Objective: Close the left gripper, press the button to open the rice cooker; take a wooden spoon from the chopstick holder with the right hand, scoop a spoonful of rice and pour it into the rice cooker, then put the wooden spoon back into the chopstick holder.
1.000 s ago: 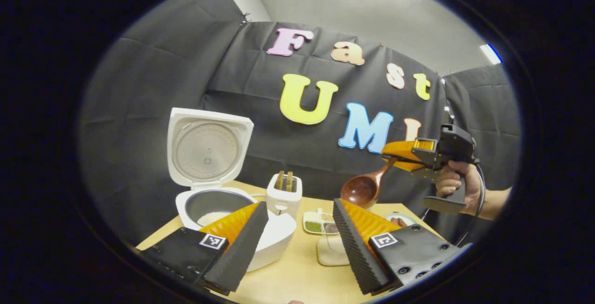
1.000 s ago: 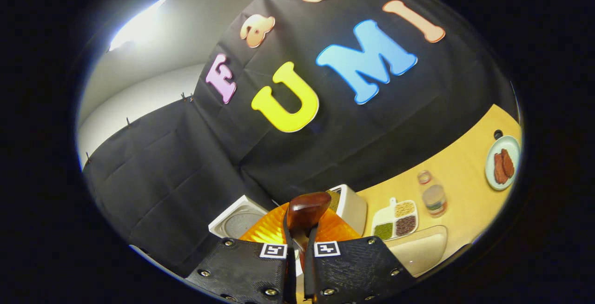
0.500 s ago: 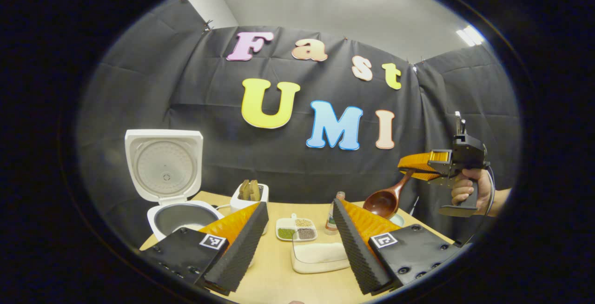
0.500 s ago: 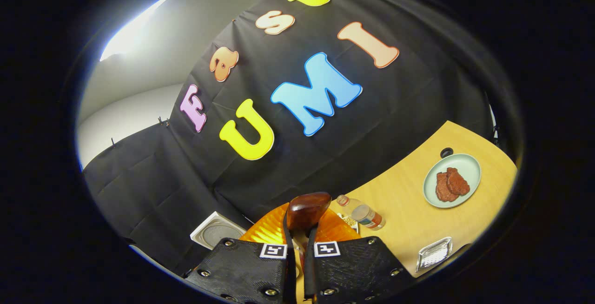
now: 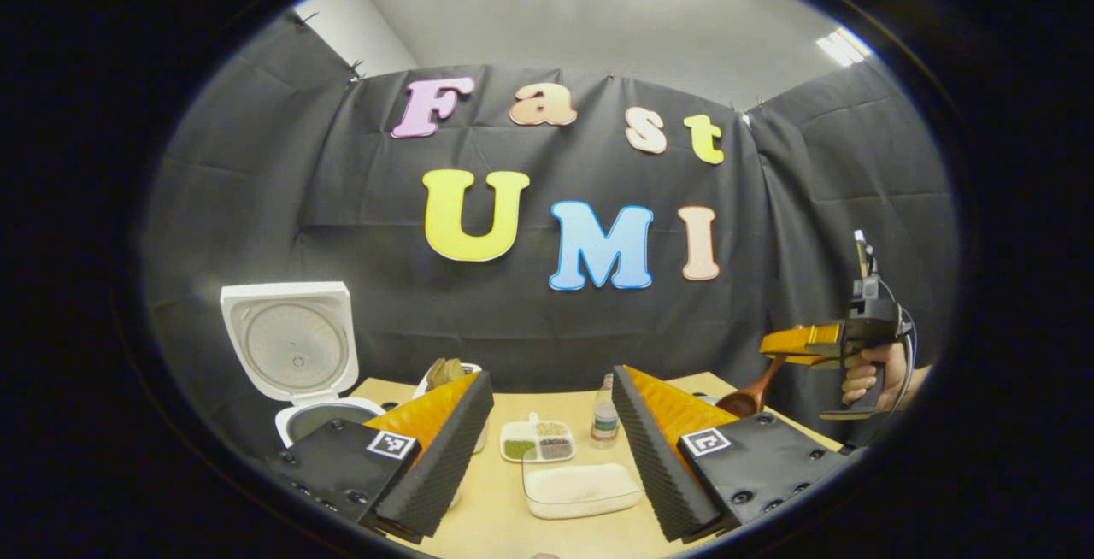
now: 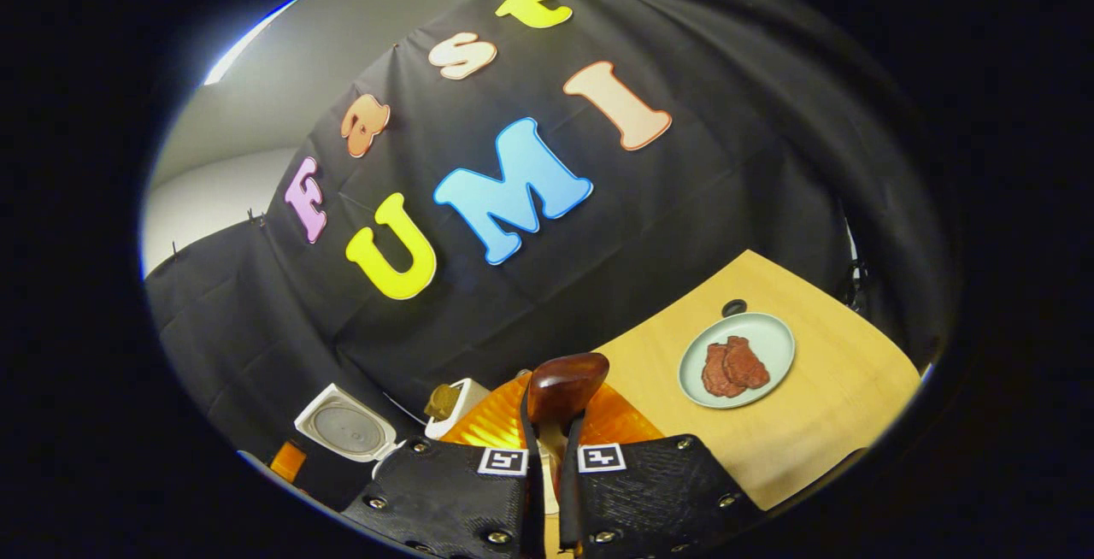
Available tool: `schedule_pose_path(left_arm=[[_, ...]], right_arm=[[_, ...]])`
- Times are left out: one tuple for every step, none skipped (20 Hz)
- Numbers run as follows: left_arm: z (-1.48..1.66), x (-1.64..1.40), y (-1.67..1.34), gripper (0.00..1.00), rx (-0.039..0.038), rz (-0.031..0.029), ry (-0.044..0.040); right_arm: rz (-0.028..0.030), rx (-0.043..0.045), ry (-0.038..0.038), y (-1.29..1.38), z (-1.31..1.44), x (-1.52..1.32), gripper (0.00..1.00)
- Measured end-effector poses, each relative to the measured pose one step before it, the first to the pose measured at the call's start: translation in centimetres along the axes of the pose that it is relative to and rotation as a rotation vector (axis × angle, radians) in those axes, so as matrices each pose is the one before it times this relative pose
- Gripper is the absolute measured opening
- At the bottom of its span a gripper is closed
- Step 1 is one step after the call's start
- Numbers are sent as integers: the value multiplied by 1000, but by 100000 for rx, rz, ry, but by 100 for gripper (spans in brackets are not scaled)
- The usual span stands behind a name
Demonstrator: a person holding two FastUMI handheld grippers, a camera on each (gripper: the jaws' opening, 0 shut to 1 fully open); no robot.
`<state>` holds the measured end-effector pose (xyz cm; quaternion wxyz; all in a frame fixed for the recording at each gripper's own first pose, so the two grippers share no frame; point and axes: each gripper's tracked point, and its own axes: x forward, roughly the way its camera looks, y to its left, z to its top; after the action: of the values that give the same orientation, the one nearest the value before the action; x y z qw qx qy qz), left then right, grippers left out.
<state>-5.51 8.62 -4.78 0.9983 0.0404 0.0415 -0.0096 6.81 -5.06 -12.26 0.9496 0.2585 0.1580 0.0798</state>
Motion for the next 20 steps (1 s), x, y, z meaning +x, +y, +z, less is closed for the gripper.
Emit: schedule_pose_path(left_arm=[[380,-11,-321,98,538,725,7],[350,0,-104,96,391,826,309],[512,-142,-184,96,384,884,-186],[634,-189,-327,97,266,573,-437],[416,-143,-263,97,275,502,-186],[173,-110,-173,96,350,613,137],[91,-108,-309,96,275,369,272],[-65,-207,-201,96,404,378,504],[-35,-218,-224,96,625,412,662],[-140,-345,-327,97,683,369,483],[-75,-250,-188,97,652,511,353],[-220,-316,-81,97,730,810,544],[-121,-293,-63,98,752,806,172],[-45,-248,4,98,198,674,316],[-161,-236,-4,97,-233,574,480],[-287,-359,81,97,-185,915,463],[-193,-152,186,96,-244,953,570],[-96,-191,175,97,-409,797,264],[30,-215,225,96,-245,870,-37],[-78,-155,210,98,-92,657,68]], right_arm=[[-2262,-1507,502,-985,-399,-53,7],[-1875,-1844,448,-938,-333,-123,7],[-1858,-1349,663,-826,-409,-16,7],[-1610,-897,741,-565,-522,166,7],[-1359,-609,696,-390,-934,-46,7],[-1072,-1128,873,-550,-625,205,7],[-1338,-1580,985,-692,-727,218,7],[-1109,-1530,1145,-494,-704,235,7],[-346,-1195,1137,-183,-893,324,7],[-378,-1529,935,-170,-766,258,7],[-833,-1437,935,-299,-758,251,7],[-399,-1730,805,-202,-710,348,7],[-527,-1784,553,-70,-738,352,7],[-800,-1772,861,-86,-716,548,7],[-108,-1152,992,84,-676,340,7],[-708,-1351,1052,35,-604,459,7],[-268,-1140,713,67,-595,501,7],[-83,-531,806,169,-297,538,7],[216,181,822,238,-569,378,7],[329,742,709,261,-286,443,7]])
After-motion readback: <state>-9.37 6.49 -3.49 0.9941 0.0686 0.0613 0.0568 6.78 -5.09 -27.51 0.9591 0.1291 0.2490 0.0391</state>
